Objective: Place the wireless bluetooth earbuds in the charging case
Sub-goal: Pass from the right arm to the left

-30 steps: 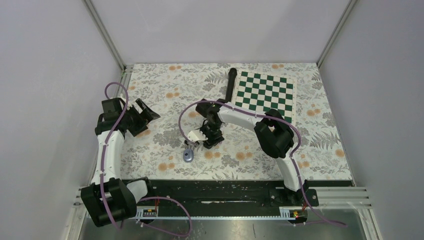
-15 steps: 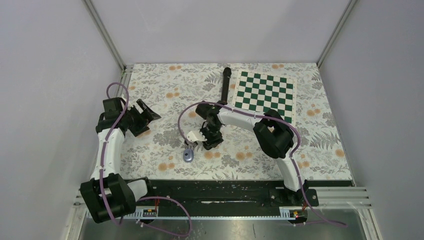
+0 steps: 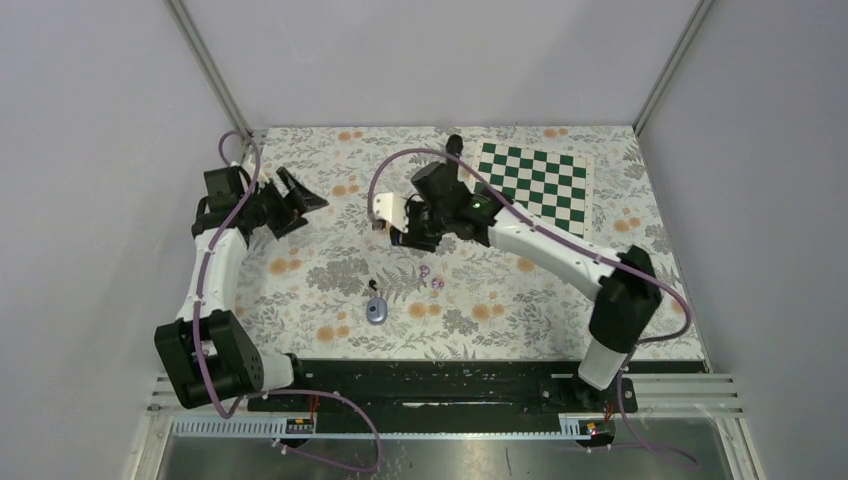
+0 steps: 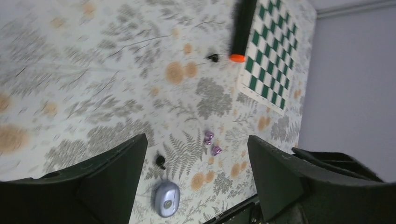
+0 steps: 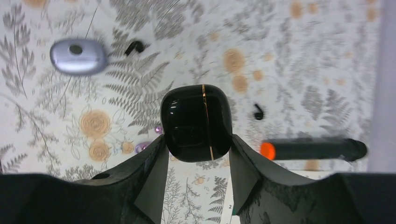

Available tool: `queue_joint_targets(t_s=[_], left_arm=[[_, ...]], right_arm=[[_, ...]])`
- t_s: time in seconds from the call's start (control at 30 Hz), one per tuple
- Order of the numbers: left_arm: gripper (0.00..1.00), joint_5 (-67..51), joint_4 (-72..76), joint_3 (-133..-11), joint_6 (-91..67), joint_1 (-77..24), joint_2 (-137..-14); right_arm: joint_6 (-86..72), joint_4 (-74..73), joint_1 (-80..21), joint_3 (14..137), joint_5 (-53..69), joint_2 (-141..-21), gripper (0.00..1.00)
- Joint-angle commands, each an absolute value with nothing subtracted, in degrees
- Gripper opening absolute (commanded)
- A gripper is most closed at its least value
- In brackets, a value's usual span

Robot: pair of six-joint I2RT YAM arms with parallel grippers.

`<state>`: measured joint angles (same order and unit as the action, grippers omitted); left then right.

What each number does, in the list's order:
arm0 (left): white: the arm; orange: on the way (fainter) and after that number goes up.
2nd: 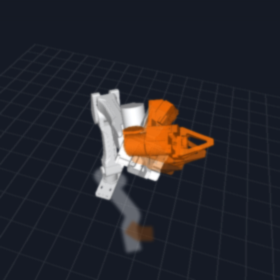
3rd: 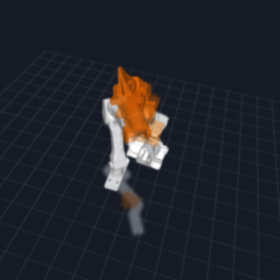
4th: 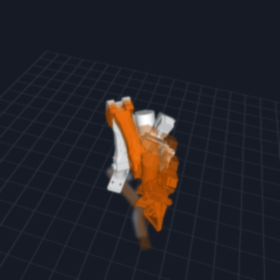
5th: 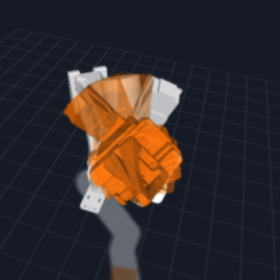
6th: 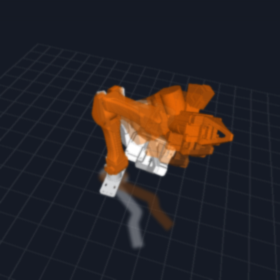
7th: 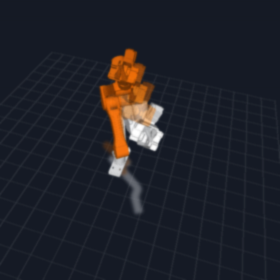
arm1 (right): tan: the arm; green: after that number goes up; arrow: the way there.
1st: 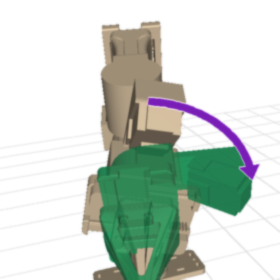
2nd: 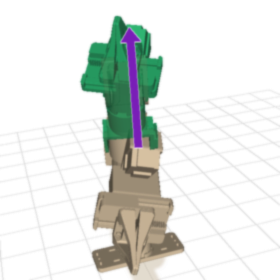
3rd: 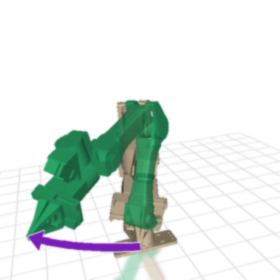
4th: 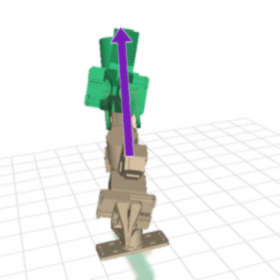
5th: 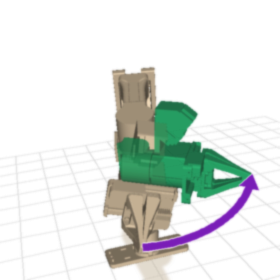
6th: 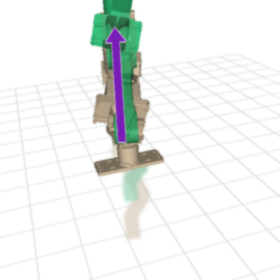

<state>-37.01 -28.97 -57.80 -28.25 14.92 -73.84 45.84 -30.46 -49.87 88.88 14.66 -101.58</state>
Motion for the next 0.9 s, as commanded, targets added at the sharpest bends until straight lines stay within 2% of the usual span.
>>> queue_joint_targets(t_s=[0.0, 0.13, 0.33, 0.63, 0.87], left_arm=[[0.8, -47.4, -19.9, -65.3, -24.9, 10.0, -76.3], [0.8, -53.7, -13.6, -68.2, -25.7, 4.7, -77.0], [0.79, -59.4, -5.7, -64.9, -28.8, -0.4, -72.8], [0.84, -58.2, -4.7, -63.0, -31.9, -6.3, -70.5], [0.76, -56.8, -4.6, -62.9, -33.4, -7.2, -71.7]], right_arm=[[33.9, -21.2, -49.5, 86.7, 8.9, -94.1, 0.31], [32.0, -18.3, -49.4, 85.9, 7.5, -90.2, 0.31], [27.9, -15.6, -49.3, 87.5, 2.1, -89.1, 0.3], [25.6, -13.1, -49.4, 88.9, -1.2, -89.4, 0.29], [23.6, -13.0, -49.5, 90.3, 2.0, -89.4, 0.29]])
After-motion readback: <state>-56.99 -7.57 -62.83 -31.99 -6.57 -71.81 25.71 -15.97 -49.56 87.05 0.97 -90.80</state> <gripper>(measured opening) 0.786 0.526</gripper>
